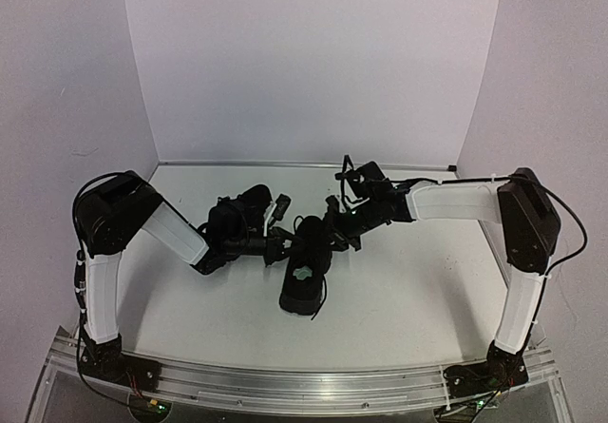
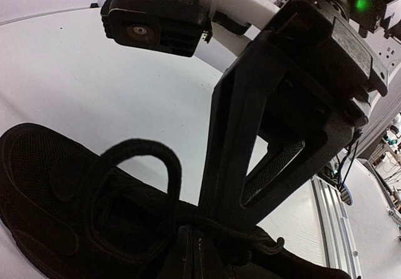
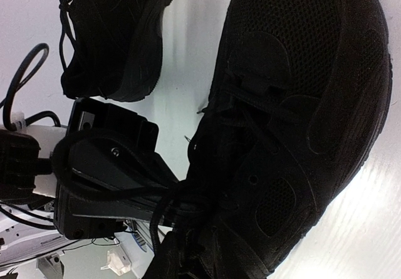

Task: Tie the shoes

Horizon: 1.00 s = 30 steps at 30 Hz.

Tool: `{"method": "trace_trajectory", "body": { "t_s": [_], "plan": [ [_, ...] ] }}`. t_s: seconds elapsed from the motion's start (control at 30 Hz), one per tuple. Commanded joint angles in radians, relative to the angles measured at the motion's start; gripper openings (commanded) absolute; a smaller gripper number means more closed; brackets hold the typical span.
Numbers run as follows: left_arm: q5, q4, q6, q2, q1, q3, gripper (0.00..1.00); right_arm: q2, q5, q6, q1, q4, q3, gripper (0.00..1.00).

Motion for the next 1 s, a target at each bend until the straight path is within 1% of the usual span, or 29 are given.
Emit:
{"method": "trace_trajectory", "body": {
  "t_s": [0.0, 0.17, 0.27, 0.33, 0.47, 0.5, 0.6, 0.67, 0.77, 0.87, 0.97],
  "plan": [
    [0.056, -0.036, 0.034, -0.028, -0.007, 0.024, 0.00, 0.019, -0.005, -0.002, 0.011, 0.013, 0.049, 0.18],
    [0.065, -0.065, 0.061, -0.031, -0.008, 0.029, 0.00, 0.031, -0.015, -0.002, 0.012, 0.013, 0.069, 0.20],
    [0.066, -0.077, 0.073, -0.037, -0.007, 0.032, 0.00, 0.034, -0.017, -0.002, 0.014, 0.013, 0.068, 0.18],
    [0.066, -0.083, 0.080, -0.042, -0.007, 0.034, 0.00, 0.036, -0.018, -0.002, 0.014, 0.012, 0.066, 0.15],
    [0.068, -0.098, 0.090, -0.054, -0.007, 0.042, 0.00, 0.034, -0.015, -0.002, 0.014, 0.007, 0.060, 0.02],
    [0.069, -0.105, 0.095, -0.059, -0.007, 0.044, 0.00, 0.033, -0.012, -0.002, 0.014, 0.005, 0.058, 0.00],
    [0.063, -0.138, 0.113, -0.081, -0.007, 0.041, 0.01, 0.020, 0.002, -0.002, 0.014, -0.002, 0.056, 0.00],
    [0.052, -0.171, 0.126, -0.108, -0.003, 0.035, 0.05, 0.003, 0.016, -0.002, 0.014, -0.006, 0.056, 0.00],
    [0.047, -0.236, 0.144, -0.158, 0.012, 0.026, 0.17, -0.026, 0.040, 0.001, 0.012, -0.012, 0.052, 0.00],
    [0.053, -0.361, 0.203, -0.223, 0.028, 0.020, 0.26, -0.047, 0.060, 0.002, 0.011, -0.016, 0.039, 0.00],
    [0.060, -0.494, 0.262, -0.295, 0.045, 0.010, 0.32, -0.063, 0.074, 0.006, 0.011, -0.019, 0.022, 0.00]
  ]
}}
